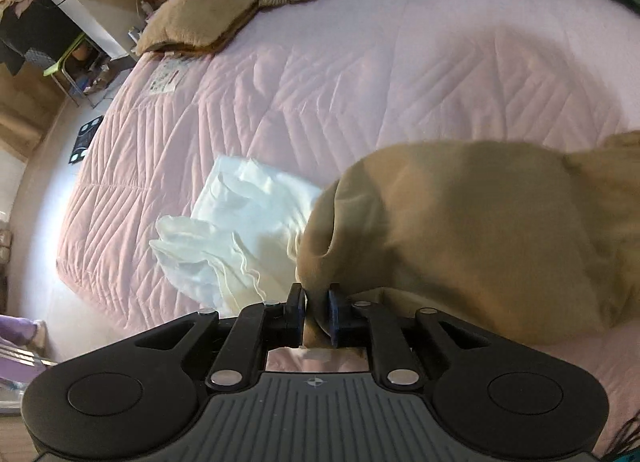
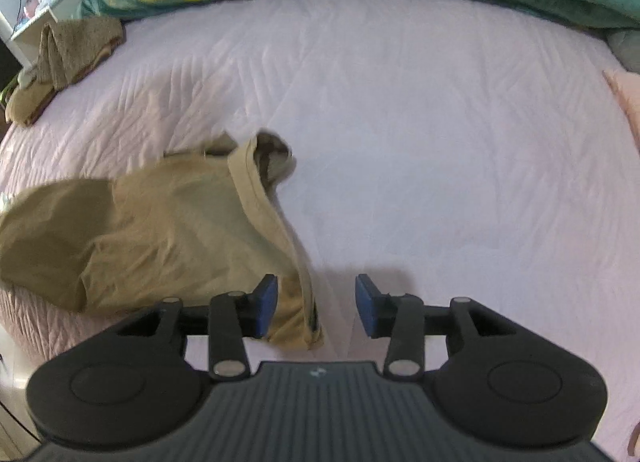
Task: Fold clothes
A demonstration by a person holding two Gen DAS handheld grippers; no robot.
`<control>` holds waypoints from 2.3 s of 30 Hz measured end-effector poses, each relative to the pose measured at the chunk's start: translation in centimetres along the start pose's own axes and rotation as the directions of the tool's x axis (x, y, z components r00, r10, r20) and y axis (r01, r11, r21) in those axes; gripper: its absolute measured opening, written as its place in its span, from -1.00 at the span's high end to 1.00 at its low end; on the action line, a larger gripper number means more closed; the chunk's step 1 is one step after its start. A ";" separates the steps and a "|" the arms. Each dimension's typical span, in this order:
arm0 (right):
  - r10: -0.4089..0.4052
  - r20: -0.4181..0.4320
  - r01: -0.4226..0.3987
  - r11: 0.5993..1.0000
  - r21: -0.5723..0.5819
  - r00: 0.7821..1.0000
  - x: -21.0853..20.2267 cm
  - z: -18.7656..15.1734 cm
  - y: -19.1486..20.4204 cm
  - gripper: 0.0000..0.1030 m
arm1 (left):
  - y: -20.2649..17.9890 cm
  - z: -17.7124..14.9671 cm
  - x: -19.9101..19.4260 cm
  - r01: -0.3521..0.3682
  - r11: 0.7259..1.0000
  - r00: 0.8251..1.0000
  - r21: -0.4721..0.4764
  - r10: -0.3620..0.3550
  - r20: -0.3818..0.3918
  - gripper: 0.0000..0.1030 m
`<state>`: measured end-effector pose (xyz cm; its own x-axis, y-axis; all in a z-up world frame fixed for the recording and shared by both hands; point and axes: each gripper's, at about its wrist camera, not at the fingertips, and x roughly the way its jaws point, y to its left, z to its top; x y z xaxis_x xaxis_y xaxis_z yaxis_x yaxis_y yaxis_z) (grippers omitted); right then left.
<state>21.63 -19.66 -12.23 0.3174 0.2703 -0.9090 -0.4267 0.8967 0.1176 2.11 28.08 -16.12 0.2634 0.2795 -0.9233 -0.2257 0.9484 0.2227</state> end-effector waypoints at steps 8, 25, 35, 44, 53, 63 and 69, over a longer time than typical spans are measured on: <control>0.066 0.049 -0.062 0.994 -0.091 0.997 1.7 4.7 3.1 0.06 | -0.4 0.7 -0.1 -0.016 1.000 1.000 0.004 0.016 -0.010 0.14; 0.077 -0.013 -0.078 0.985 -0.151 0.997 5.9 8.1 5.3 -0.08 | -0.7 6.7 3.4 0.050 0.995 0.996 0.086 -0.056 0.071 0.01; 0.060 -0.064 -0.069 0.987 -0.146 0.996 8.6 8.7 4.8 -0.32 | -5.3 8.1 8.6 0.079 0.965 0.997 0.251 -0.070 -0.044 0.01; 0.068 -0.106 -0.088 0.977 -0.192 0.992 10.7 9.7 5.3 -0.39 | -3.6 7.2 6.7 0.137 0.980 0.990 0.145 -0.129 -0.063 0.01; 0.116 -0.166 -0.153 0.961 -0.232 0.979 12.5 9.5 6.5 -0.39 | -3.8 6.9 8.9 0.109 0.976 0.992 0.189 -0.095 -0.081 0.00; 0.203 -0.095 -0.222 0.935 -0.276 0.974 11.4 8.6 6.1 0.83 | -5.4 5.8 9.2 0.150 0.963 0.989 0.222 -0.144 -0.047 0.94; 0.222 -0.014 -0.218 0.940 -0.264 0.975 8.2 7.4 4.7 0.85 | -5.0 5.5 6.6 0.149 0.966 0.988 0.212 -0.156 0.018 0.94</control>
<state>28.52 -10.66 -16.19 0.2024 0.4576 -0.8658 -0.6934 0.6913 0.2033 10.09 25.99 -21.58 0.3125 0.1309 -0.9409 0.0199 0.9893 0.1442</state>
